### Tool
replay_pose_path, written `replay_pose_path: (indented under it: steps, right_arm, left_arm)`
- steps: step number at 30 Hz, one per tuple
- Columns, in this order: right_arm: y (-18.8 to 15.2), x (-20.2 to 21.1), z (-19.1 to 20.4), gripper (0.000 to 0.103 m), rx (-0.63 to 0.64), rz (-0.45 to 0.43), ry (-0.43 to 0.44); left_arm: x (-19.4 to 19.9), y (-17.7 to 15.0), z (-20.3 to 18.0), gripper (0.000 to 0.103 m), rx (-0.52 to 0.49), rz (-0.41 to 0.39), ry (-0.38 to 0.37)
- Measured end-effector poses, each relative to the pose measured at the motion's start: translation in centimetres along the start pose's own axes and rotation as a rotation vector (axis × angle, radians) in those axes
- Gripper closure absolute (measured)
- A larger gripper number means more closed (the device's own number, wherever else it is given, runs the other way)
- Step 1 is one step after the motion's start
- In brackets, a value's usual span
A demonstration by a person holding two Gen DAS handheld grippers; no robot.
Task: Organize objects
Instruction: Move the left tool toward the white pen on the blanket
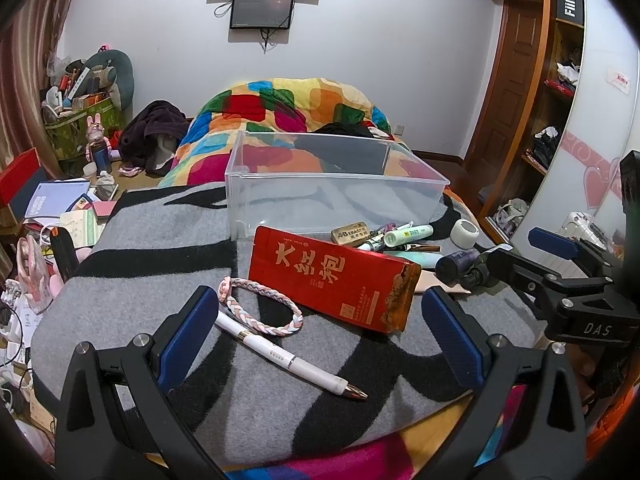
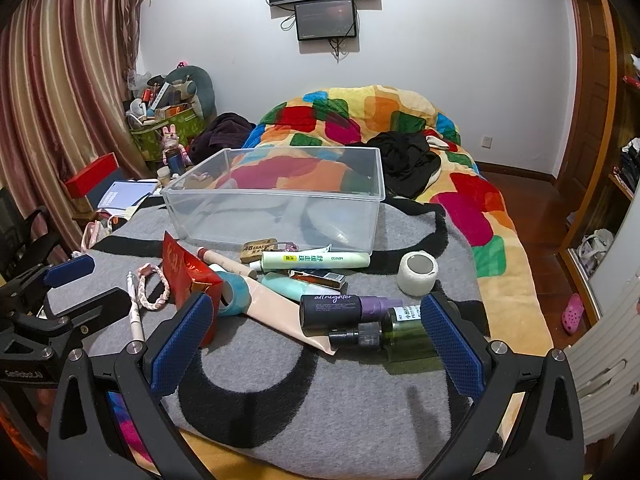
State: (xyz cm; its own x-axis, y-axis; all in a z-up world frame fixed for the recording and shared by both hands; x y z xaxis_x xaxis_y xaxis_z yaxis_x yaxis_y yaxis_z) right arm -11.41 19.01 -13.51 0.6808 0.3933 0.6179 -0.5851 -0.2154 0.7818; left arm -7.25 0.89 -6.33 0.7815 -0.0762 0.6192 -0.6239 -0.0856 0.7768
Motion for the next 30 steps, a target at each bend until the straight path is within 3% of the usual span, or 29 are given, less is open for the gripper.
replay_pose_path:
  steps: [18,22,30]
  right_arm:
    - [-0.3,-0.2,0.0,0.000,-0.006,0.005,0.004]
    - [-0.5,-0.5,-0.6,0.000,-0.015,0.010,0.001]
    - [-1.1,-1.2,-3.4,0.000,-0.023,0.020,-0.044]
  left_arm:
    - [-0.7,-0.5,1.1,0.000,0.044,0.030,0.009]
    - [-0.9,-1.1,1.8,0.012,0.058,0.057,0.020]
    - [-2.0,-3.3,3.4,0.013,0.103,0.123,0.062]
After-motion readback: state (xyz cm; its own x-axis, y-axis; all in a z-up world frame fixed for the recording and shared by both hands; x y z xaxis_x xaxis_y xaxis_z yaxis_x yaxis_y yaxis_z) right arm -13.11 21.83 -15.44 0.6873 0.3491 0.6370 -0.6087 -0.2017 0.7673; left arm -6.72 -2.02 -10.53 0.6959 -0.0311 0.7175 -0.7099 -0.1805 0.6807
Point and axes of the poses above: each gripper's, at about its wrist camera, not at the fingertips, and x roughly against the way its jaws point, z to its left, y to its top, the point moved 10 cm from there along -x, roughly the way its jaws point, and after that the axes turned 1 degree about -x, right-handed, at the moved point
